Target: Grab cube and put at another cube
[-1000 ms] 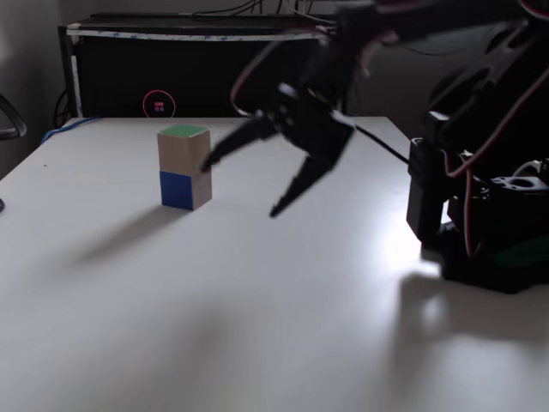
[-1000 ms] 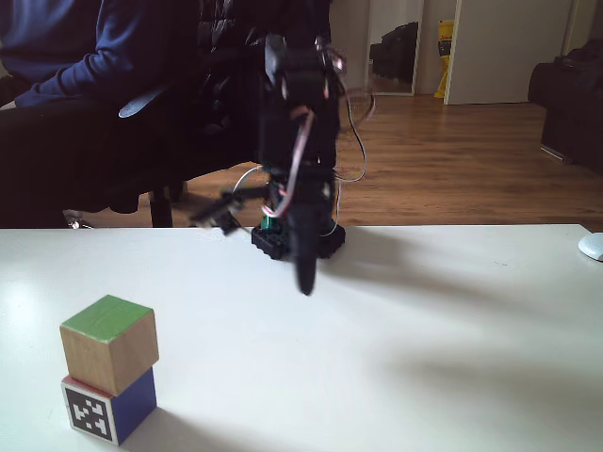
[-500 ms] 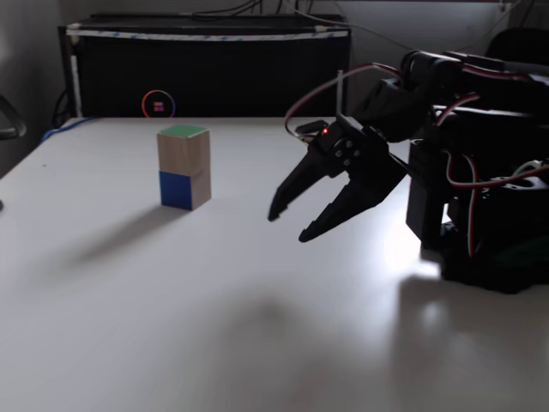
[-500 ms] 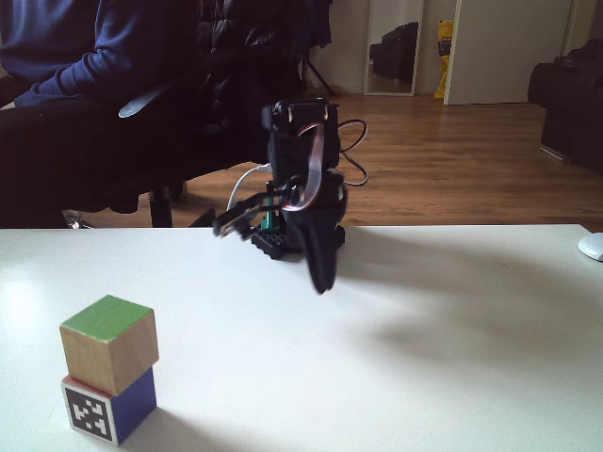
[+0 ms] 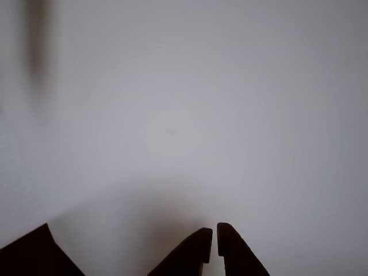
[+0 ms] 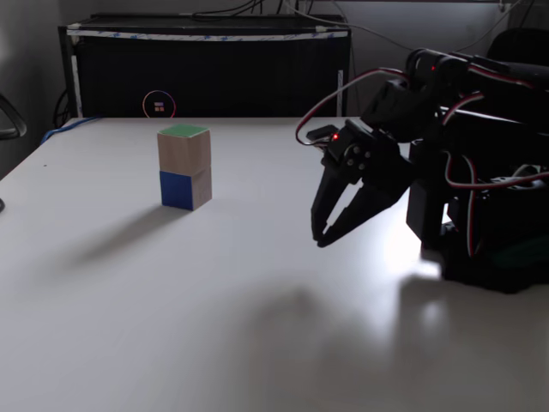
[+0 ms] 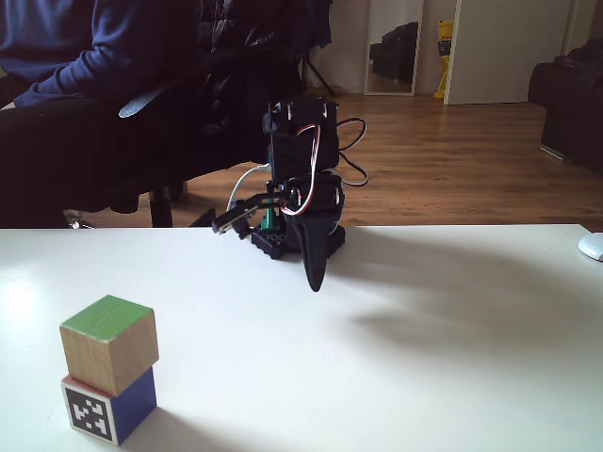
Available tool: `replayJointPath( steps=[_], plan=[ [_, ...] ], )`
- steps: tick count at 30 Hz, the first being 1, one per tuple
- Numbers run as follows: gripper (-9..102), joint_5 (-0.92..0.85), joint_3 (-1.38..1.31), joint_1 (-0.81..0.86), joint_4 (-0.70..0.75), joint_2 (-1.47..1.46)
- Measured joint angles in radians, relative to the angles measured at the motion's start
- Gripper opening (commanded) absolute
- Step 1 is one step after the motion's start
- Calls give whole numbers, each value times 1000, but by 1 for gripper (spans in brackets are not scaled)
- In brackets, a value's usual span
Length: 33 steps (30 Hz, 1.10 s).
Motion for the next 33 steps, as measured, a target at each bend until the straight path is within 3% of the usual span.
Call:
replayJointPath(
  steps=[33],
  plan=[
    [0, -20, 0, 120, 0, 0]
  ],
)
